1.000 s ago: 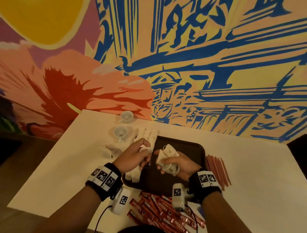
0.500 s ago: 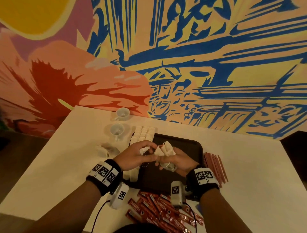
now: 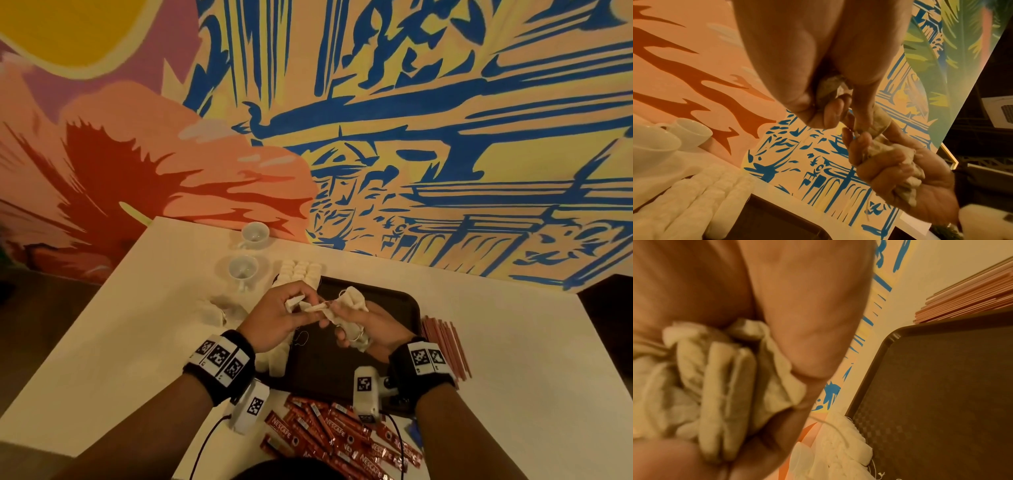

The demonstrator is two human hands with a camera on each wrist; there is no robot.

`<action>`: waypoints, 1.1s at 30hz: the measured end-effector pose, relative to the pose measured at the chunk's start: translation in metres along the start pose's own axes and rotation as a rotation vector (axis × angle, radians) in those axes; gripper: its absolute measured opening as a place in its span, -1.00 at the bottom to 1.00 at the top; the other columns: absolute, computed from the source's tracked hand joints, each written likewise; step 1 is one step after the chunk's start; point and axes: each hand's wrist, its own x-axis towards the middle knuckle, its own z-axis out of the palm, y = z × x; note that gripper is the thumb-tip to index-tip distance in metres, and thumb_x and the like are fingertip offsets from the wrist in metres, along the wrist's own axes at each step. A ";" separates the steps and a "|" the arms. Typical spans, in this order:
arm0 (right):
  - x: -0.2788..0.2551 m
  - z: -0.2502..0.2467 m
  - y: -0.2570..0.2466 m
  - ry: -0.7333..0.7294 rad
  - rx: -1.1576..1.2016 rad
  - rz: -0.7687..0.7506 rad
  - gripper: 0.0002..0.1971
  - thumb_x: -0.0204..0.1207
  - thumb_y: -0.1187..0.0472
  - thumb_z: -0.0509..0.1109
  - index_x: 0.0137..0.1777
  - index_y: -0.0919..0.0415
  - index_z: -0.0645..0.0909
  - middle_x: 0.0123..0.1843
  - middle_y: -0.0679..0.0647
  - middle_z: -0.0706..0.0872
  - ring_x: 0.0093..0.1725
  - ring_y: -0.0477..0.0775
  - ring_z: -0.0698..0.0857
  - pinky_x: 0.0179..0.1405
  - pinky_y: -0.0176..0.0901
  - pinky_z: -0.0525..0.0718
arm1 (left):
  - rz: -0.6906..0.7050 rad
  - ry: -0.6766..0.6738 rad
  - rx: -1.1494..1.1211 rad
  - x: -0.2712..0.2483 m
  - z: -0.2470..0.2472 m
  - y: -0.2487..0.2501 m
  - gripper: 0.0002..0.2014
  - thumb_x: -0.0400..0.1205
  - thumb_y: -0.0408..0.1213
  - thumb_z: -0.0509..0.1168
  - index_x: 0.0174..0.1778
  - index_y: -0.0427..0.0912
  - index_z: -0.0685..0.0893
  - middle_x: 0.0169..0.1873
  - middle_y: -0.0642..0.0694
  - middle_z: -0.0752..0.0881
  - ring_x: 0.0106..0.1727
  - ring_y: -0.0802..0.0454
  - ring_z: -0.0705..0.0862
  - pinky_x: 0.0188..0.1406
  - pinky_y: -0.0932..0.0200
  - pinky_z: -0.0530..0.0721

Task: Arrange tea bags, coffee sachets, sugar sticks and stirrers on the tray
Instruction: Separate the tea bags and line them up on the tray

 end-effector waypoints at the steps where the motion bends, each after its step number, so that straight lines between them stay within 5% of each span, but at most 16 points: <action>1: 0.001 0.001 -0.001 -0.003 -0.011 0.000 -0.65 0.63 0.19 0.48 0.28 0.44 0.63 0.00 0.35 0.69 -0.34 0.02 0.61 -0.38 -0.20 0.61 | 0.004 -0.007 -0.006 0.000 0.000 -0.002 -0.86 0.53 -0.57 0.49 -0.09 -0.38 0.68 -0.08 -0.04 0.81 0.05 0.12 0.78 0.07 0.30 0.66; 3: 0.005 0.002 -0.001 0.023 -0.033 -0.005 -0.65 0.58 0.31 0.52 0.28 0.51 0.64 -0.07 0.31 0.67 -0.32 0.01 0.61 -0.37 -0.20 0.61 | 0.003 -0.022 -0.021 0.001 0.000 -0.006 -0.84 0.52 -0.59 0.49 -0.04 -0.39 0.70 0.02 -0.11 0.82 0.21 0.02 0.77 0.24 0.21 0.66; 5: 0.008 0.000 0.001 0.071 -0.075 -0.015 -0.68 0.54 0.36 0.55 0.25 0.49 0.68 -0.14 0.29 0.65 -0.31 0.03 0.60 -0.36 -0.20 0.60 | -0.005 -0.027 -0.002 0.001 -0.001 -0.005 -0.77 0.53 -0.58 0.49 0.05 -0.31 0.72 0.06 0.01 0.80 0.22 0.16 0.74 0.21 0.30 0.64; 10: 0.012 -0.004 0.003 0.195 -0.302 -0.076 -0.72 0.45 0.26 0.65 0.13 0.30 0.78 -0.21 0.25 0.71 -0.33 0.08 0.62 -0.31 -0.13 0.61 | -0.190 -0.036 0.021 0.005 -0.010 -0.006 -0.64 0.53 -0.32 0.57 0.23 -0.01 0.73 -0.04 0.36 0.68 -0.22 0.38 0.62 -0.38 0.47 0.51; 14: 0.012 -0.004 0.005 0.222 -0.421 -0.122 -0.71 0.40 0.26 0.68 0.08 0.30 0.77 -0.20 0.17 0.79 -0.33 0.01 0.67 -0.32 -0.17 0.65 | -0.232 -0.030 0.045 0.014 -0.008 -0.010 -0.80 0.59 -0.28 0.52 0.12 -0.19 0.80 -0.20 0.09 0.69 -0.43 0.30 0.55 -0.51 0.48 0.41; 18: 0.014 -0.009 0.008 0.273 -0.480 -0.111 -0.75 0.41 0.30 0.68 0.04 0.31 0.76 -0.23 0.09 0.80 -0.34 -0.06 0.70 -0.33 -0.20 0.66 | -0.221 -0.010 0.106 0.025 -0.009 -0.017 -0.88 0.62 -0.24 0.49 -0.04 -0.23 0.80 -0.29 0.12 0.68 -0.41 0.27 0.55 -0.50 0.46 0.44; 21: 0.017 -0.018 0.011 0.338 -0.528 -0.035 -0.84 0.47 0.28 0.64 0.00 0.14 0.76 -0.25 0.02 0.78 -0.31 -0.09 0.71 -0.25 -0.18 0.69 | -0.248 -0.030 0.112 0.037 -0.011 -0.020 -0.91 0.70 -0.24 0.40 -0.03 -0.18 0.70 -0.36 0.15 0.66 -0.52 0.27 0.47 -0.54 0.40 0.41; 23: 0.021 -0.025 0.012 0.410 -0.517 0.052 -0.87 0.55 0.28 0.56 0.05 0.10 0.76 -0.20 0.04 0.76 -0.24 -0.07 0.71 -0.19 -0.18 0.69 | -0.208 -0.035 0.221 0.050 -0.016 -0.025 -0.91 0.74 -0.22 0.34 0.00 -0.16 0.65 -0.30 0.15 0.67 -0.49 0.31 0.54 -0.44 0.39 0.46; 25: 0.025 -0.033 0.015 0.470 -0.453 0.130 -0.90 0.62 0.29 0.46 0.07 0.14 0.76 -0.15 0.10 0.75 -0.19 0.00 0.70 -0.15 -0.16 0.67 | -0.139 -0.025 0.356 0.065 -0.023 -0.036 -0.91 0.74 -0.18 0.33 0.02 -0.12 0.66 -0.11 0.10 0.71 -0.20 0.34 0.65 -0.16 0.26 0.56; 27: 0.029 -0.038 0.018 0.491 -0.372 0.158 -0.87 0.69 0.26 0.36 0.07 0.20 0.75 -0.08 0.17 0.77 -0.15 0.06 0.70 -0.05 -0.06 0.66 | -0.114 -0.006 0.452 0.080 -0.028 -0.053 -0.90 0.74 -0.16 0.32 0.04 -0.11 0.65 -0.02 0.04 0.72 0.02 0.10 0.67 0.07 0.13 0.56; 30: 0.028 -0.044 0.023 0.494 -0.275 0.183 -0.76 0.78 0.15 0.27 0.14 0.25 0.74 0.05 0.22 0.80 -0.04 0.12 0.75 0.17 0.14 0.71 | -0.158 -0.004 0.546 0.094 -0.028 -0.084 -0.88 0.75 -0.17 0.30 0.05 -0.14 0.64 0.01 -0.02 0.74 0.06 -0.02 0.66 0.11 0.07 0.56; 33: 0.020 -0.044 0.024 0.460 -0.189 0.221 -0.70 0.80 0.07 0.23 0.29 0.20 0.71 0.17 0.19 0.79 0.08 0.15 0.76 0.20 0.21 0.75 | -0.234 -0.119 0.650 0.102 -0.027 -0.123 -0.96 0.73 -0.10 0.27 -0.02 0.10 0.60 -0.01 0.00 0.75 0.03 -0.07 0.69 0.16 -0.08 0.64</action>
